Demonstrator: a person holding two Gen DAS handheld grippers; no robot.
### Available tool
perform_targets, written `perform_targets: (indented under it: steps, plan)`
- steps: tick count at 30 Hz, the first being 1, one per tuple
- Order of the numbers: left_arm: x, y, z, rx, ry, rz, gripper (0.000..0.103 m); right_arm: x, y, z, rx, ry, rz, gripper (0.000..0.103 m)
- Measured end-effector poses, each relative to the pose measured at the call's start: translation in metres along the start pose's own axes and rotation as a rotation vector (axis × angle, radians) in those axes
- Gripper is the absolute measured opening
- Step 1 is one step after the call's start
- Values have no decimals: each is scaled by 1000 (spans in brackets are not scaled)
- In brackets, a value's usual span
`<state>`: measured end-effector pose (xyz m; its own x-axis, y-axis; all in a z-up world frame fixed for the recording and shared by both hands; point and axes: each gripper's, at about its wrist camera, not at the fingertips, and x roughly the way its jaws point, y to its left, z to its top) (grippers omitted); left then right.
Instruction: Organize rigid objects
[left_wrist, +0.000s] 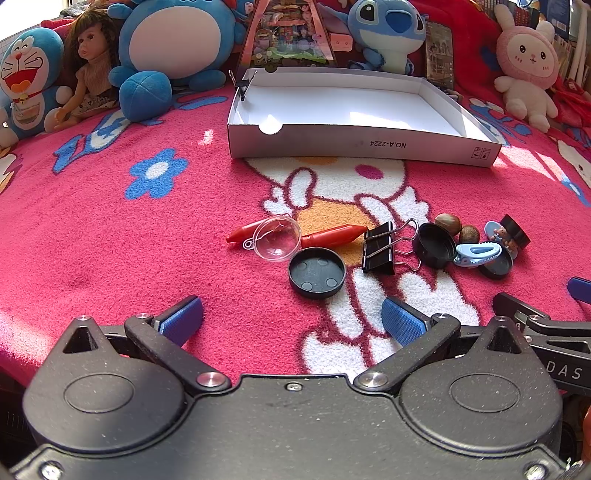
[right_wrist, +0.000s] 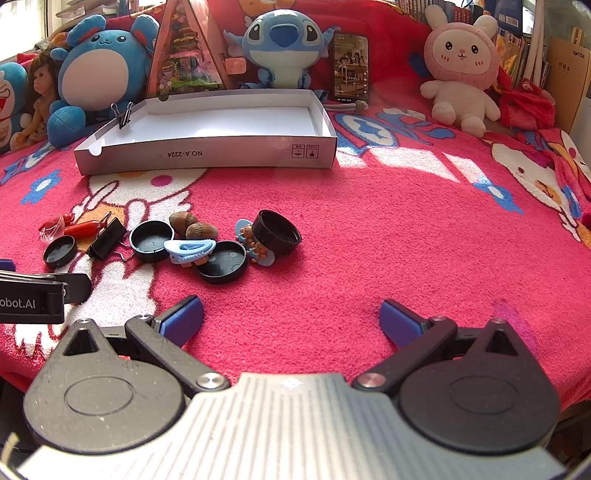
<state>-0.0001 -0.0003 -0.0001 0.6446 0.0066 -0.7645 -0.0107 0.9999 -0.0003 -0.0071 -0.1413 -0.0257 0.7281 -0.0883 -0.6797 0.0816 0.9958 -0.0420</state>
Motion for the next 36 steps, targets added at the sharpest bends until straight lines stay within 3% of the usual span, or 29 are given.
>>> perform_targets:
  steps: [36]
  plan:
    - [0, 0, -1, 9, 0, -7, 103, -1, 1, 0, 0, -1, -7, 103]
